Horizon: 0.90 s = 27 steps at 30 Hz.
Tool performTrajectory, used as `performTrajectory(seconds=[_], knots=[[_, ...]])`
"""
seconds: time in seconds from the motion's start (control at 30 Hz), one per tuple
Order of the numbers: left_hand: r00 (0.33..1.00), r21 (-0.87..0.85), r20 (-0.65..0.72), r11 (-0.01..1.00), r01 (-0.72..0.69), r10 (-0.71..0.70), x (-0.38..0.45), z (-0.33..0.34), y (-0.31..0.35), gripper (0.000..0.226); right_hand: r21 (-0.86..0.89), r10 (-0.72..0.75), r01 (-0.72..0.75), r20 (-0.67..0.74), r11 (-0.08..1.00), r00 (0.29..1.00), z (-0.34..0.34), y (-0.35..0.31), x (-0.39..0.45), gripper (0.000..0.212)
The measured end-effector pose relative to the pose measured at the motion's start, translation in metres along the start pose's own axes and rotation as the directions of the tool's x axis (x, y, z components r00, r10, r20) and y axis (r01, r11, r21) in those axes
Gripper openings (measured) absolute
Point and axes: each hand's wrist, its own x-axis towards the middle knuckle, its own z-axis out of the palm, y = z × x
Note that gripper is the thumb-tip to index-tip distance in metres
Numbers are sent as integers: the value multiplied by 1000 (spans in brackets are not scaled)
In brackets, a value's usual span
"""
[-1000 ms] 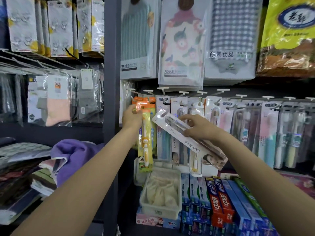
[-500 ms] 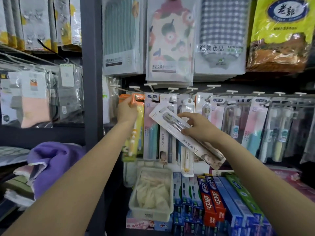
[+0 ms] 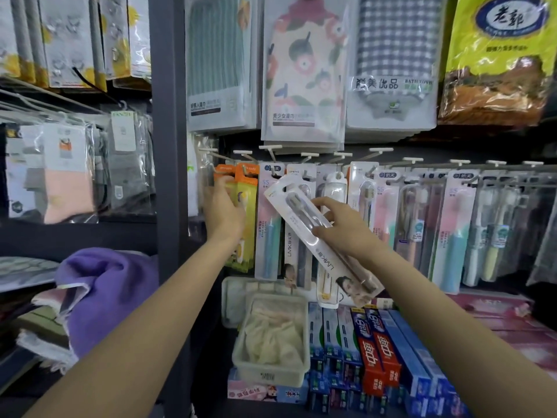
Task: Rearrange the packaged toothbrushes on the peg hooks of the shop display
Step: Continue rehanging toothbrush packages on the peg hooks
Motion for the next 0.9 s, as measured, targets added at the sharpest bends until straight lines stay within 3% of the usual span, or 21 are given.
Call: performTrajectory(seconds=[0.13,0.23,0.37,0.53,0.7,0.83,0.9], knots=[[1000,-30,15,999,-24,25,-10,2,-6,39,-59,-46,46,-3,997,999,17,-9,4,46],[1000,-35,23,999,-18,19,-16,-1,-7,40,-24,-42,40,-90,999,995,29,-20,11,47],[999,-68,35,998,1,1,-22,-5,-11,38,104,51,-25,-251,994,967,45,-32,15,39],[996,-86,80,996,-33,40,-28,-11,-15,33,398,231,-124,-232,909,945,70,-37,12,35],[992,-75,105,995,-67,75,-37,-14,-18,34,204,185,-147,-184,968,965,80,-22,-1,32],[990,-72,113,995,-71,79,-43,-11,-18,34,14,-25,34,-410,999,912,57,7,-28,26],[989,-61,105,993,-102,108,-48,-6,-13,33,23,13,-1,-518,1000,855,39,27,-34,22]])
